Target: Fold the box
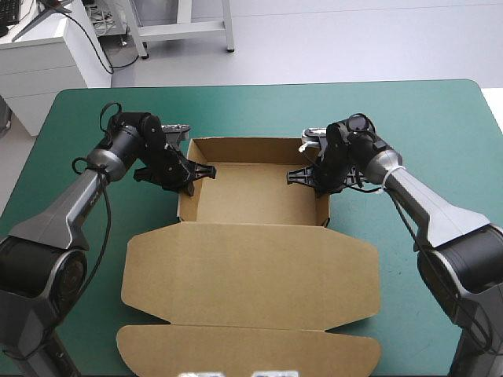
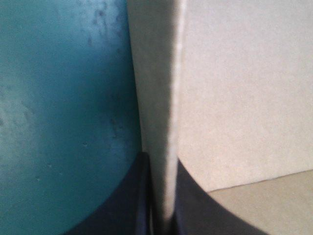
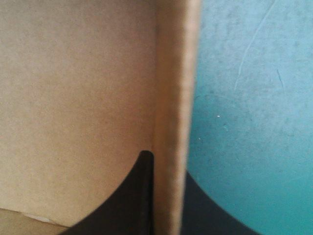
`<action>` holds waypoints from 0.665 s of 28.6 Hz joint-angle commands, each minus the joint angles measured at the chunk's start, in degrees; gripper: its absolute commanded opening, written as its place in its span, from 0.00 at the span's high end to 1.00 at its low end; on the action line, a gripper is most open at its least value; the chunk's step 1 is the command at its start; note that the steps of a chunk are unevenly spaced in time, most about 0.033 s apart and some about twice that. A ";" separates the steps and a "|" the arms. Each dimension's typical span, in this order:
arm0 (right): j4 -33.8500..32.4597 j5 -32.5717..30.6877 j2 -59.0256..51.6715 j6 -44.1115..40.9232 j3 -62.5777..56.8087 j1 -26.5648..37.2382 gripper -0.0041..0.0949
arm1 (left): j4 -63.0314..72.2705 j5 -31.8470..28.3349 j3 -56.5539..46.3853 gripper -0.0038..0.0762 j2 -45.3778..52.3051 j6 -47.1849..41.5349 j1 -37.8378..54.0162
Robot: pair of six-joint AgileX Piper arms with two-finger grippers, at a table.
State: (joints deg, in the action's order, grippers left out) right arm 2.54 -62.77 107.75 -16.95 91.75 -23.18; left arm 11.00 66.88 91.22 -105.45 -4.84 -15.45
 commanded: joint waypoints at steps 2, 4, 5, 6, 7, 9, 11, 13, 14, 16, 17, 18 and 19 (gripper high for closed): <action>0.17 0.91 -2.78 1.53 -0.04 0.27 0.98 | -3.10 -1.76 4.43 0.96 0.03 0.14 -1.19; 0.37 1.49 -2.78 0.95 -0.04 0.27 0.98 | -2.84 -1.76 4.43 0.96 -0.78 0.23 -1.43; 0.38 1.49 -2.78 -0.17 -0.04 0.27 0.98 | -2.84 -1.76 4.43 0.96 -1.42 0.23 -1.70; 0.47 1.62 -2.78 -0.86 -0.04 0.16 0.98 | -2.66 -1.88 4.43 0.96 -1.65 0.23 -1.83; 0.61 1.62 -2.78 -1.00 -0.04 0.16 0.98 | -2.66 -1.89 4.43 0.96 -2.10 0.23 -2.02; 0.62 1.43 -2.78 -1.00 -0.04 0.16 0.98 | -2.66 -1.89 4.43 0.96 -2.32 0.95 -2.15; 1.11 -0.05 -2.78 -0.73 -0.04 0.16 0.98 | -2.66 -1.89 4.43 0.96 -2.32 0.94 -2.15; 0.98 -1.64 -2.78 0.26 -0.04 0.16 0.97 | -2.77 -1.96 4.43 0.96 -2.32 0.94 -2.15; 0.67 -2.41 -2.78 0.67 -0.04 0.16 0.97 | -2.89 -1.96 4.43 0.96 -2.32 1.12 -2.15; -0.06 -3.36 -2.78 1.24 -0.04 0.16 0.96 | -2.62 -2.02 4.43 0.96 -2.32 2.81 -2.15; -0.37 -3.75 -2.78 1.77 -0.04 0.16 0.94 | -2.62 -2.02 4.43 0.96 -2.32 3.09 -2.15; -0.66 -3.89 -2.78 1.90 -0.04 0.16 0.92 | -2.62 -2.02 4.43 0.96 -2.32 3.22 -2.15; -0.95 -3.89 -2.78 1.90 -0.04 0.16 0.89 | -2.62 -1.92 4.43 0.95 -2.32 3.22 -2.15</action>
State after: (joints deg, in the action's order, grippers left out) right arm 3.19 -64.01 107.75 -19.02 90.76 -23.18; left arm 8.05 65.37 94.52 -109.81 -2.62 -17.16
